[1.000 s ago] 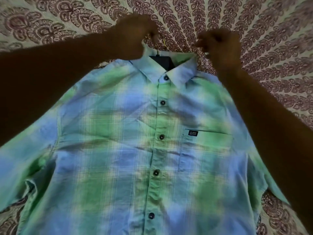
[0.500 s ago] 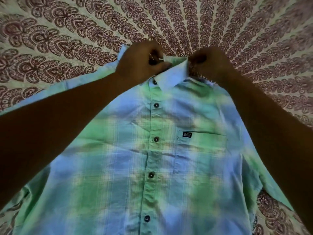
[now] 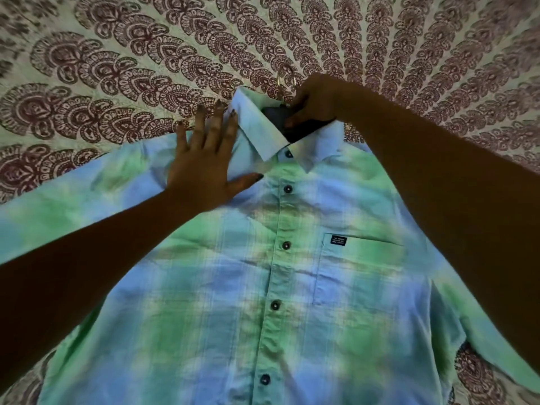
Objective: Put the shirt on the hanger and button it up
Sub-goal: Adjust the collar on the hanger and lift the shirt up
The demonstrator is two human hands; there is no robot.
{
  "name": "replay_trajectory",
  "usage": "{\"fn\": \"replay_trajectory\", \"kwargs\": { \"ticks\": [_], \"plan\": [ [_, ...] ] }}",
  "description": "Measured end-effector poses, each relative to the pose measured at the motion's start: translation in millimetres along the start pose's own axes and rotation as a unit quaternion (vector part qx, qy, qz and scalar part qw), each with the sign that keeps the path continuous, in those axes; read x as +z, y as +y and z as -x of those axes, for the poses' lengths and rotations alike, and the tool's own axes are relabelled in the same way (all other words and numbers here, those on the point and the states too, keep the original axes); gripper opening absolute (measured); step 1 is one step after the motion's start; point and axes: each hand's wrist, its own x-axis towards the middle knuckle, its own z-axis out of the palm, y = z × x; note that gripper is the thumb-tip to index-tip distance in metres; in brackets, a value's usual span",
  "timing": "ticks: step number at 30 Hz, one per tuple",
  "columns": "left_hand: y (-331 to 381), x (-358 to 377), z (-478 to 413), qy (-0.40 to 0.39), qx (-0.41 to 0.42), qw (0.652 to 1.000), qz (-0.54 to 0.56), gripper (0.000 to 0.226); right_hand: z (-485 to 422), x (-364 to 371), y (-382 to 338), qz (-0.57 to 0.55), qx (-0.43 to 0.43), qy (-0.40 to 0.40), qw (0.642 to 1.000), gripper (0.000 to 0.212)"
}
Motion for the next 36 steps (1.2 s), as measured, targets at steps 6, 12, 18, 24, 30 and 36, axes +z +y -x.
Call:
{"fn": "replay_trajectory", "kwargs": {
  "ticks": [6, 12, 18, 24, 30, 36],
  "plan": [
    [-6.5, -7.5, -3.5, 0.003, 0.018, 0.999, -0.028, 0.094, 9.7, -28.0, 10.5, -0.062, 0.033, 0.035, 0.997, 0.048],
    [-25.5, -34.8, 10.5, -0.024, -0.053, 0.997, 0.058, 0.091, 37.4, -48.1, 2.4, -0.154, -0.002, 0.078, 0.985, 0.041],
    [-64.0, -74.0, 33.4, -0.083, -0.185, 0.958, 0.201, 0.095, 93.6, -73.9, -17.3, -0.195, -0.044, 0.089, 0.976, 0.026],
    [-60.6, -144.6, 72.6, -0.065, -0.181, 0.953, 0.235, 0.078, 175.8, -105.9, -46.4, -0.227, -0.103, 0.139, 0.958, 0.022],
    [-49.3, -258.5, 116.6, -0.063, -0.098, 0.965, 0.236, 0.084, 292.1, -155.3, -90.4, -0.226, -0.135, 0.183, 0.947, 0.031],
    [-26.8, -362.1, 170.1, -0.014, -0.007, 0.926, 0.378, 0.021, 407.1, -188.8, -158.0, -0.159, -0.145, 0.241, 0.946, 0.022]
  ]
}}
